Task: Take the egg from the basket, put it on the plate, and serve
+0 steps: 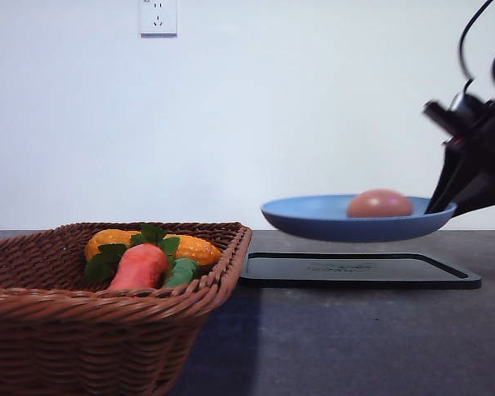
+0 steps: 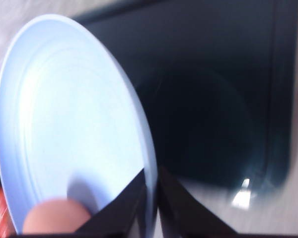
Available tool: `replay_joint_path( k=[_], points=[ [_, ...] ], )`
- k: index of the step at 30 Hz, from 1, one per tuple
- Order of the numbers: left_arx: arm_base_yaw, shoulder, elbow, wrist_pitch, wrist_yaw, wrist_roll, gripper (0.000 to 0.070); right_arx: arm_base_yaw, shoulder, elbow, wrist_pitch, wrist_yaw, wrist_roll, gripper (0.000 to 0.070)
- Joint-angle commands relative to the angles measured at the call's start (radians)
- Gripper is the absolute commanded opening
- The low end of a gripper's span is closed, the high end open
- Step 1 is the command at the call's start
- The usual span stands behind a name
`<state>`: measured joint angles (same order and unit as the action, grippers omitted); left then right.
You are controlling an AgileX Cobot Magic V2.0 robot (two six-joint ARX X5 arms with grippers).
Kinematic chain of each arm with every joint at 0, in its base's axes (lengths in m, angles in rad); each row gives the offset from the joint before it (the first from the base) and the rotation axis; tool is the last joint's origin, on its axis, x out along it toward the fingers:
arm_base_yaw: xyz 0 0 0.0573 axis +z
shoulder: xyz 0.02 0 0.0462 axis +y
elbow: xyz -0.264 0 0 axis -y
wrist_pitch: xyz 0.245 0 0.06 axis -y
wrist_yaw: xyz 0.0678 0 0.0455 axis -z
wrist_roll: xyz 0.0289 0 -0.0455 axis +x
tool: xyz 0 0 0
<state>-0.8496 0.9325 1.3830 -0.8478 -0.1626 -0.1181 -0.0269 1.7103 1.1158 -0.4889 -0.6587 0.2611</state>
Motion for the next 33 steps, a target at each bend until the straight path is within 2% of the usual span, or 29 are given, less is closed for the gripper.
replay_joint_path(
  k=[1, 7, 14, 16, 18, 20, 28, 33],
  points=[
    [-0.006, -0.015, 0.017, -0.005, -0.029, 0.013, 0.0455, 0.002, 0.072, 0.057, 0.003, -0.006, -0.009, 0.0],
    [-0.006, -0.076, 0.017, -0.044, -0.107, 0.013, 0.0455, 0.002, 0.239, 0.178, 0.018, 0.005, -0.007, 0.0],
    [-0.006, -0.081, 0.017, -0.077, -0.108, 0.012, 0.0455, 0.002, 0.305, 0.208, 0.037, 0.006, -0.011, 0.0014],
    [-0.006, -0.075, 0.017, -0.08, -0.108, 0.012, 0.0455, 0.002, 0.306, 0.208, 0.041, 0.006, -0.012, 0.0087],
    [-0.006, -0.067, 0.017, -0.081, -0.108, 0.011, 0.0455, 0.002, 0.305, 0.208, 0.046, 0.006, -0.012, 0.0214],
    [-0.006, -0.061, 0.017, -0.081, -0.108, 0.011, 0.0455, 0.002, 0.305, 0.208, 0.05, 0.005, -0.011, 0.0292],
    [-0.006, -0.026, 0.017, -0.079, -0.108, 0.013, 0.0455, -0.02, 0.288, 0.232, 0.036, 0.001, -0.007, 0.0301],
    [-0.006, 0.017, 0.017, -0.067, -0.108, 0.028, 0.0454, -0.055, 0.212, 0.248, 0.008, 0.001, -0.006, 0.0299]
  ],
)
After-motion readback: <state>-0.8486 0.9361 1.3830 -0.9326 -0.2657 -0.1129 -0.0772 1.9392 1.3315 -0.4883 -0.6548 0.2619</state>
